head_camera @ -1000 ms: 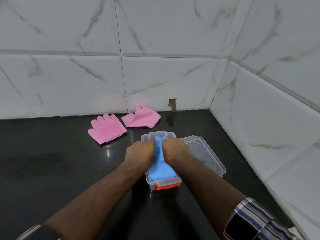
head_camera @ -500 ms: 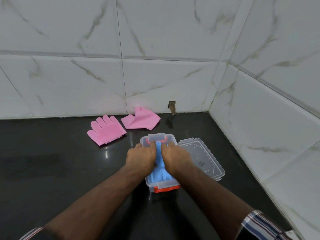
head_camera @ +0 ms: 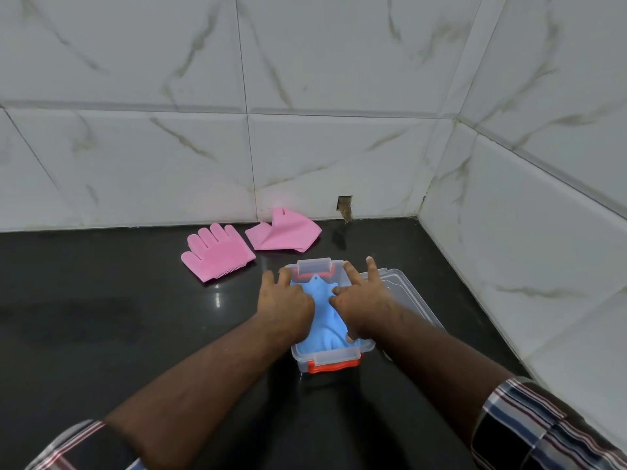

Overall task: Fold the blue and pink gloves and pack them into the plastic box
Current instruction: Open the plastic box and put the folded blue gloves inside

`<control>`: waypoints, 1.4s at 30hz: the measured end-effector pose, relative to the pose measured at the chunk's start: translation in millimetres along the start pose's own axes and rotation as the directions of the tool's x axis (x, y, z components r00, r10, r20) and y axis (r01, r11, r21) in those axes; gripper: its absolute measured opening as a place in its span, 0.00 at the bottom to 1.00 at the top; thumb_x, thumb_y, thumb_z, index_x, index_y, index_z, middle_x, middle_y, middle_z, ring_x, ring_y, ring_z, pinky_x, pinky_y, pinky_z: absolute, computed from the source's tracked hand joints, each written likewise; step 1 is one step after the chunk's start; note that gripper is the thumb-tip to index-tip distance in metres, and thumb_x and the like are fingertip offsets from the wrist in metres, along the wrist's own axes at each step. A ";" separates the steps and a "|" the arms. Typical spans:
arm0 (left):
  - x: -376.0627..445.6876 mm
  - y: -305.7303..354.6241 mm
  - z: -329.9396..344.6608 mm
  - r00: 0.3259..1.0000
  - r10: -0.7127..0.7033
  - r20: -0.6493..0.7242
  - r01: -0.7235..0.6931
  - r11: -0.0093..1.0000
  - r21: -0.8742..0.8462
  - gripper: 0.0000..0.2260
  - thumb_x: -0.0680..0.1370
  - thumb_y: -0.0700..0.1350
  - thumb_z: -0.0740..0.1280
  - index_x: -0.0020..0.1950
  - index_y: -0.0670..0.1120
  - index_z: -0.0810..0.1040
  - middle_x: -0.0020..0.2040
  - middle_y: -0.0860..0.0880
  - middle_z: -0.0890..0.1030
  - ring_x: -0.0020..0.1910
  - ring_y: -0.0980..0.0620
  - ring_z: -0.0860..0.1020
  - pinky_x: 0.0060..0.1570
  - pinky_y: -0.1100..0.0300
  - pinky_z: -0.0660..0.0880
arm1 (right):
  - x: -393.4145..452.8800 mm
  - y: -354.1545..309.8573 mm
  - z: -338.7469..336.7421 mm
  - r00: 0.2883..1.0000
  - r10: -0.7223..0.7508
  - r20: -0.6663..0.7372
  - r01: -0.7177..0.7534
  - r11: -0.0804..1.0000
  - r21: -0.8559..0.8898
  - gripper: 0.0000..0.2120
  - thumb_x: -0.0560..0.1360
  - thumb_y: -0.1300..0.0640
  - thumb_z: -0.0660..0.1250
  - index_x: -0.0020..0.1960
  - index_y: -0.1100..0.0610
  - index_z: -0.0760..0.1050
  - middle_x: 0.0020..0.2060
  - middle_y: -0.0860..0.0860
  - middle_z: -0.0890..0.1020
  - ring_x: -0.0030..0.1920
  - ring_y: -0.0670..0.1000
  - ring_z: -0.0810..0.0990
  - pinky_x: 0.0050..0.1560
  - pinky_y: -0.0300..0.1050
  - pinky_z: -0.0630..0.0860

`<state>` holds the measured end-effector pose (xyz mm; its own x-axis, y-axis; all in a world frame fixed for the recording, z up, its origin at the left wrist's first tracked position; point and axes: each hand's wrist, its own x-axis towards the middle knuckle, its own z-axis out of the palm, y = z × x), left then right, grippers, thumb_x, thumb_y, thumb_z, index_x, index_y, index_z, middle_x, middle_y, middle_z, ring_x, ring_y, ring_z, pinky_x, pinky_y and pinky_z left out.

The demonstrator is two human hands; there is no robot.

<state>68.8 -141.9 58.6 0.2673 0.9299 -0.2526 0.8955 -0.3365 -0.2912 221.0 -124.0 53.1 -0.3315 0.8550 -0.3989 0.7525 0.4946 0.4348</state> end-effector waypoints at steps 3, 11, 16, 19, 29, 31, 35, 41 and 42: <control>6.7 5.4 -1.8 0.997 -0.022 0.070 0.017 0.997 0.074 0.16 0.76 0.57 0.68 0.61 0.53 0.79 0.67 0.51 0.77 0.71 0.42 0.60 0.65 0.42 0.57 | 0.9 -1.9 -2.0 0.998 0.044 0.043 -0.044 0.999 -0.010 0.30 0.70 0.37 0.72 0.69 0.48 0.72 0.78 0.53 0.62 0.79 0.62 0.43 0.66 0.79 0.35; 27.8 20.5 5.8 0.967 -0.107 0.233 0.066 0.982 0.178 0.33 0.79 0.58 0.63 0.81 0.53 0.55 0.81 0.44 0.58 0.79 0.34 0.41 0.71 0.33 0.43 | -5.4 -10.6 -16.9 0.989 0.091 0.113 -0.086 0.995 -0.050 0.34 0.77 0.39 0.63 0.78 0.50 0.59 0.79 0.58 0.54 0.78 0.65 0.38 0.68 0.77 0.36; 27.6 25.1 10.5 0.959 -0.124 0.253 0.083 0.983 0.165 0.39 0.79 0.62 0.60 0.82 0.50 0.43 0.82 0.41 0.45 0.77 0.33 0.33 0.69 0.27 0.34 | -1.4 -16.7 -14.5 0.981 0.130 0.147 -0.126 0.992 -0.031 0.37 0.77 0.36 0.61 0.79 0.51 0.54 0.80 0.59 0.48 0.77 0.67 0.34 0.69 0.75 0.35; 25.6 23.9 11.0 0.960 -0.096 0.262 0.062 0.989 0.133 0.39 0.79 0.62 0.61 0.82 0.51 0.45 0.83 0.43 0.48 0.77 0.33 0.32 0.67 0.26 0.31 | -0.8 -17.0 -13.4 0.983 0.119 0.141 -0.119 0.993 -0.005 0.37 0.77 0.36 0.60 0.79 0.51 0.55 0.80 0.59 0.49 0.77 0.66 0.34 0.69 0.76 0.36; 17.2 13.9 -1.5 0.981 -0.051 0.189 0.040 0.997 0.063 0.44 0.73 0.65 0.69 0.82 0.52 0.51 0.82 0.44 0.53 0.79 0.34 0.36 0.66 0.25 0.32 | 11.7 -9.6 -16.8 0.989 -0.120 -0.086 0.144 0.910 0.388 0.27 0.72 0.55 0.74 0.69 0.56 0.71 0.65 0.55 0.76 0.65 0.58 0.74 0.67 0.53 0.71; 16.8 15.6 1.0 0.970 -0.068 0.233 0.052 0.996 0.072 0.45 0.73 0.65 0.69 0.82 0.52 0.50 0.82 0.43 0.52 0.78 0.34 0.35 0.66 0.24 0.32 | 19.3 -16.9 -14.1 0.990 -0.137 0.010 0.117 0.877 0.466 0.32 0.70 0.53 0.77 0.71 0.55 0.69 0.67 0.55 0.74 0.65 0.57 0.74 0.68 0.52 0.70; 17.5 17.1 1.7 0.949 -0.097 0.301 0.072 0.993 0.092 0.44 0.75 0.64 0.67 0.82 0.51 0.48 0.83 0.45 0.49 0.78 0.33 0.33 0.67 0.24 0.32 | 32.1 -28.2 -2.2 0.985 -0.134 0.105 0.076 0.899 0.432 0.39 0.71 0.49 0.75 0.77 0.54 0.62 0.74 0.58 0.66 0.70 0.59 0.70 0.72 0.54 0.67; 16.7 23.2 0.8 0.942 -0.106 0.319 0.078 0.992 0.100 0.43 0.77 0.64 0.63 0.82 0.51 0.43 0.83 0.44 0.46 0.76 0.31 0.30 0.69 0.25 0.34 | 37.5 -33.3 -1.3 0.967 -0.179 0.179 0.103 0.924 0.369 0.37 0.75 0.50 0.72 0.78 0.54 0.59 0.76 0.57 0.64 0.73 0.59 0.66 0.74 0.54 0.63; 17.0 23.8 2.0 0.943 -0.104 0.316 0.077 0.992 0.098 0.43 0.77 0.64 0.63 0.82 0.51 0.43 0.83 0.44 0.46 0.76 0.31 0.30 0.69 0.25 0.34 | 33.1 -32.1 -6.2 0.969 -0.182 0.164 0.109 0.919 0.378 0.37 0.75 0.49 0.71 0.78 0.54 0.58 0.76 0.58 0.63 0.73 0.59 0.65 0.74 0.54 0.62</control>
<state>93.9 -134.4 45.5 0.0463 0.8651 -0.4994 0.8741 -0.2771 -0.3990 182.3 -110.6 30.9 -0.3653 0.7131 -0.5984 0.8710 0.4887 0.0508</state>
